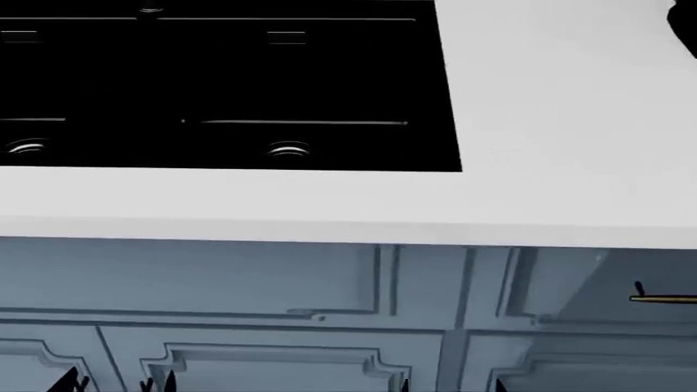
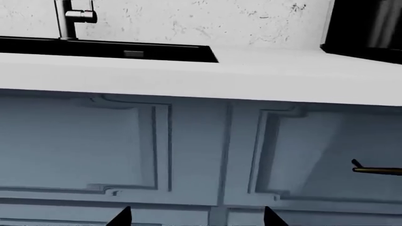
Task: Navigate to the shelves.
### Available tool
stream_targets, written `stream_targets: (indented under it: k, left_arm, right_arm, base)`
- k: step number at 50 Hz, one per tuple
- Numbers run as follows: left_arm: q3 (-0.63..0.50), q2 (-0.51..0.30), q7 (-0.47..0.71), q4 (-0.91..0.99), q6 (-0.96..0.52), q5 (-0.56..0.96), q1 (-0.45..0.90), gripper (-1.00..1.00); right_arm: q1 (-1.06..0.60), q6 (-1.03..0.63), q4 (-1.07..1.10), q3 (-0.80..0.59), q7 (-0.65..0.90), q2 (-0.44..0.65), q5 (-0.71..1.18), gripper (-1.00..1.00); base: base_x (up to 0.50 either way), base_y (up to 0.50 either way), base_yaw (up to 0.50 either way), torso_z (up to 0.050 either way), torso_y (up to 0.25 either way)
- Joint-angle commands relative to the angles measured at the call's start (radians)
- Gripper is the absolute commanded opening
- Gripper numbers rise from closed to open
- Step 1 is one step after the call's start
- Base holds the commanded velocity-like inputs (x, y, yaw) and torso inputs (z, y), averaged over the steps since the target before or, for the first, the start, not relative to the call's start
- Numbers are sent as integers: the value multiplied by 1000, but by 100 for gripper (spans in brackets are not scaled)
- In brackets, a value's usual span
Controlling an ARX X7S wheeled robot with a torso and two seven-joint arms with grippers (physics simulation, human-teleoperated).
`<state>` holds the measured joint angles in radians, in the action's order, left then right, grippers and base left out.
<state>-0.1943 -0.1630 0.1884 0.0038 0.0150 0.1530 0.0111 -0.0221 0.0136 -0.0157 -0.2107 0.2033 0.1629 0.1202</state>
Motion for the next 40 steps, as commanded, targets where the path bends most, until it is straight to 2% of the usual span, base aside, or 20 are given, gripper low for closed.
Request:
stream_targets:
  k: [1, 18, 40]
  left_arm:
    - [-7, -7, 7, 3, -1, 6, 0, 100]
    - [-17, -14, 16, 1, 3, 12, 2, 100]
    - [-30, -23, 25, -4, 5, 22, 8, 100]
  right_arm:
    - [-1, -6, 5, -9, 9, 5, 3, 100]
    - [4, 15, 11, -15, 18, 14, 13, 100]
    - [-9, -24, 5, -32, 57, 21, -10, 100]
  base:
    - [-1, -500, 0, 0, 0]
    - [0, 0, 0, 0, 0]
    - [-28, -500, 0, 0, 0]
